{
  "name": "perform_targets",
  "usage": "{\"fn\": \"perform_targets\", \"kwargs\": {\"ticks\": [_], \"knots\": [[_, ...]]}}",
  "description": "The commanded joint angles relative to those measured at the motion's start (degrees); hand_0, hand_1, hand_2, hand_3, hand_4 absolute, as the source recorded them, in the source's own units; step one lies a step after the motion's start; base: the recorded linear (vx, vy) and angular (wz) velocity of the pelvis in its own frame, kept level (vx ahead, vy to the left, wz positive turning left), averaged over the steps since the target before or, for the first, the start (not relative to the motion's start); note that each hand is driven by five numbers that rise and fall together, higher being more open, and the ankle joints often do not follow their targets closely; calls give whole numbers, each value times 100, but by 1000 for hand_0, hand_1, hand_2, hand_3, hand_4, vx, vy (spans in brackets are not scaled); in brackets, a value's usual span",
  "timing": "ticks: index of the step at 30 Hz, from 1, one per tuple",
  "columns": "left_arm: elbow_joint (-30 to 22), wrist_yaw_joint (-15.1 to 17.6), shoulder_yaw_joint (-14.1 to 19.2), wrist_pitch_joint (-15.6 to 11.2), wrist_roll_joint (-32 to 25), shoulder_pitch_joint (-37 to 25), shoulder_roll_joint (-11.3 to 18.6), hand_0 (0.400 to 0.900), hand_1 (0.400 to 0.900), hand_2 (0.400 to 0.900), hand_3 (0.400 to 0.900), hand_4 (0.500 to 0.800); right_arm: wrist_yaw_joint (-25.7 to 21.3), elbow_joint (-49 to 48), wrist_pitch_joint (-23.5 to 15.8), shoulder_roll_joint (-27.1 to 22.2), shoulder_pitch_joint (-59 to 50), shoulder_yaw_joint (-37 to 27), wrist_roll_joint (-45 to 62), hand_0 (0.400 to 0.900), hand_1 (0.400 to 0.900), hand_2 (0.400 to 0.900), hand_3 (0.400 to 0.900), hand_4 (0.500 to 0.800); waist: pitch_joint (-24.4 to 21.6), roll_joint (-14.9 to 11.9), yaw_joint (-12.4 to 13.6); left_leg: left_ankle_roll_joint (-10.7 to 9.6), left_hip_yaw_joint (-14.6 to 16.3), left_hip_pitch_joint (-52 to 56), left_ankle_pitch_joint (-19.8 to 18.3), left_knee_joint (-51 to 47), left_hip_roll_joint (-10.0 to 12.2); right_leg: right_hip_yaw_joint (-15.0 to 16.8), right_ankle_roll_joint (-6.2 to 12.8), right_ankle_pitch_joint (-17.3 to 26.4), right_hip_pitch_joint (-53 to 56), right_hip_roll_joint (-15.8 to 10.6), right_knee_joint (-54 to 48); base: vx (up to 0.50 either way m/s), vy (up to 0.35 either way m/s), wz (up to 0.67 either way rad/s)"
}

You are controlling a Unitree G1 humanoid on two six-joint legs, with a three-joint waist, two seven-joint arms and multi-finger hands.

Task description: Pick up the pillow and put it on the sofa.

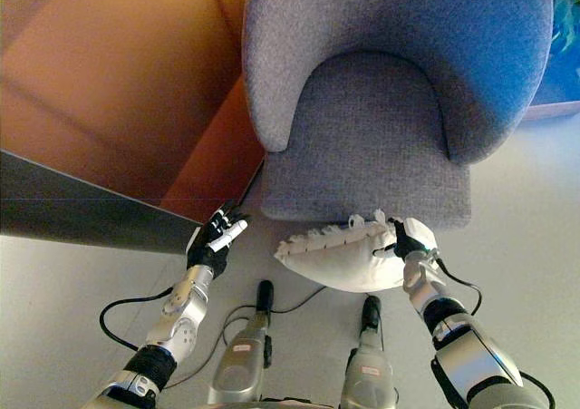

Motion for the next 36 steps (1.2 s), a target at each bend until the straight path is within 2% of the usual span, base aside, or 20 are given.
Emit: {"fn": "perform_targets", "kwargs": {"ticks": [1,10,11,12,13,22,36], "knots": [[-229,34,-276,-698,-121,-587,266,900,900,900,900,800,-98,209,-66,-250,-750,183,41,900,900,900,900,800,70,-270,85,113,-213,-230,-597,412,-30,311,266,27,-490,-587,407,-79,14,-1],[-350,167,-361,-804,-156,-904,252,900,900,900,900,800,267,536,12,-318,-1269,257,12,900,900,900,900,800,386,-187,98,118,-247,-513,-535,483,-90,327,248,116,-810,-583,476,-63,4,-1],[-344,178,-370,-823,-158,-928,247,900,900,900,900,800,282,560,18,-325,-1328,269,11,863,863,863,863,778,412,-179,97,116,-240,-534,-525,483,-90,324,245,126,-836,-580,476,-47,4,-2],[-331,197,-385,-855,-149,-957,238,900,900,900,900,800,301,585,39,-337,-1405,290,7,531,531,531,531,579,454,-173,98,116,-235,-558,-514,482,-90,322,242,138,-868,-574,482,-48,3,-1],[-334,199,-388,-867,-148,-984,238,900,900,900,900,800,328,619,52,-347,-1477,285,-11,400,400,400,400,500,486,-165,101,117,-236,-583,-505,484,-93,322,242,149,-901,-574,490,-53,2,0],[-366,248,-398,-1044,-119,-1138,244,900,900,900,900,800,391,642,84,-463,-1750,332,3,400,400,400,400,500,617,-164,88,138,-180,-753,-447,407,-146,298,263,256,-1129,-569,438,-27,2,0],[-373,274,-369,-1004,-159,-1159,234,900,900,900,900,800,359,538,92,-481,-1675,279,1,400,400,400,400,500,617,-191,59,155,-115,-570,-472,358,-175,270,270,274,-1031,-562,432,0,0,0]]}}
